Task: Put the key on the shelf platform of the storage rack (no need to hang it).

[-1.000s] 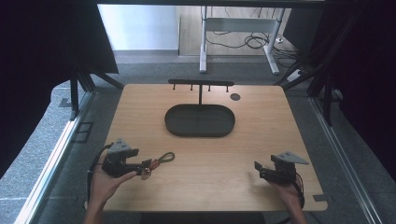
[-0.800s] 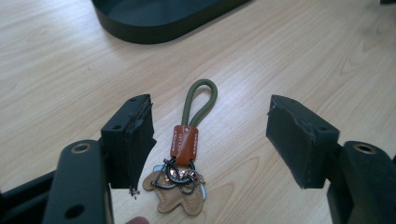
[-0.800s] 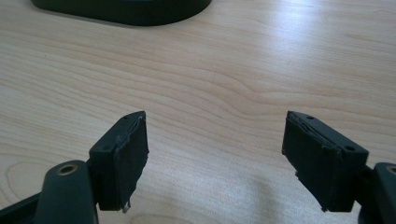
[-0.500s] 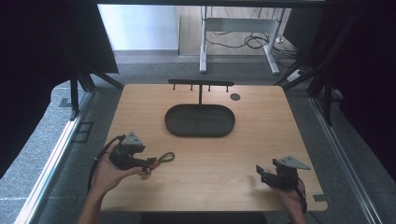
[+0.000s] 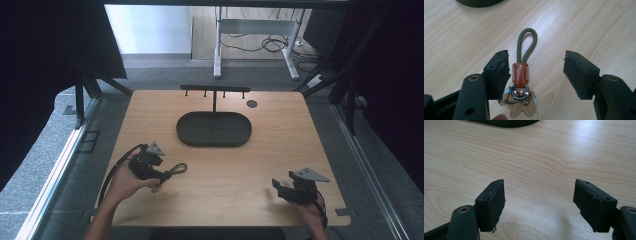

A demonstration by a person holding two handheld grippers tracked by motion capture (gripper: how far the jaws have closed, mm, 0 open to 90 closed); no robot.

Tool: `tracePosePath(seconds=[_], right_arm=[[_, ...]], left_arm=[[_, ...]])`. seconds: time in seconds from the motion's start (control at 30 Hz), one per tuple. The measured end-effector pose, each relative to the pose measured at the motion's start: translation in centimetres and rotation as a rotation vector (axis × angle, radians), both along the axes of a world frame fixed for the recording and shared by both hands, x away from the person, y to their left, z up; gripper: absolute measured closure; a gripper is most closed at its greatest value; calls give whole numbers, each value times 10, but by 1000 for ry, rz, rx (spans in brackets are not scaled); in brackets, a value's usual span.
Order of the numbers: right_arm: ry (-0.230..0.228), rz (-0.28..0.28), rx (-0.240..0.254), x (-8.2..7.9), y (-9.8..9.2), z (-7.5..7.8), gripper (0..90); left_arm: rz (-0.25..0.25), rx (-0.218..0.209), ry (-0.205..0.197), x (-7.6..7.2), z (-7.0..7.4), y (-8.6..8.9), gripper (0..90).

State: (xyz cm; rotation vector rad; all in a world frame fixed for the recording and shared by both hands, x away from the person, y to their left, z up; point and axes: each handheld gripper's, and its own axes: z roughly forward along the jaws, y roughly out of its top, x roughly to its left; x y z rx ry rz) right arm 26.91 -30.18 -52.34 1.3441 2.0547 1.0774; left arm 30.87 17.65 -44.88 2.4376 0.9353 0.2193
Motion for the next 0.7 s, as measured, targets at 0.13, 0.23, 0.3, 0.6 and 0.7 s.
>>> tracePosePath(seconds=[0.13, 0.23, 0.3, 0.6, 0.7], right_arm=[[-10, -12, 2, 0, -1, 0, 271], [-12, -12, 2, -1, -1, 0, 274], [-12, -11, 0, -1, 0, 1, 274], [-3, -10, -7, -1, 1, -2, 275], [-3, -9, -9, -1, 2, -2, 278]], left_arm=[[-8, 24, 22, 5, -7, -4, 372], [-19, 40, 44, 7, -13, -8, 377], [-21, 70, 60, 8, -19, -11, 380], [4, 125, 104, 15, -32, -13, 419], [14, 151, 129, 21, -37, -14, 439]])
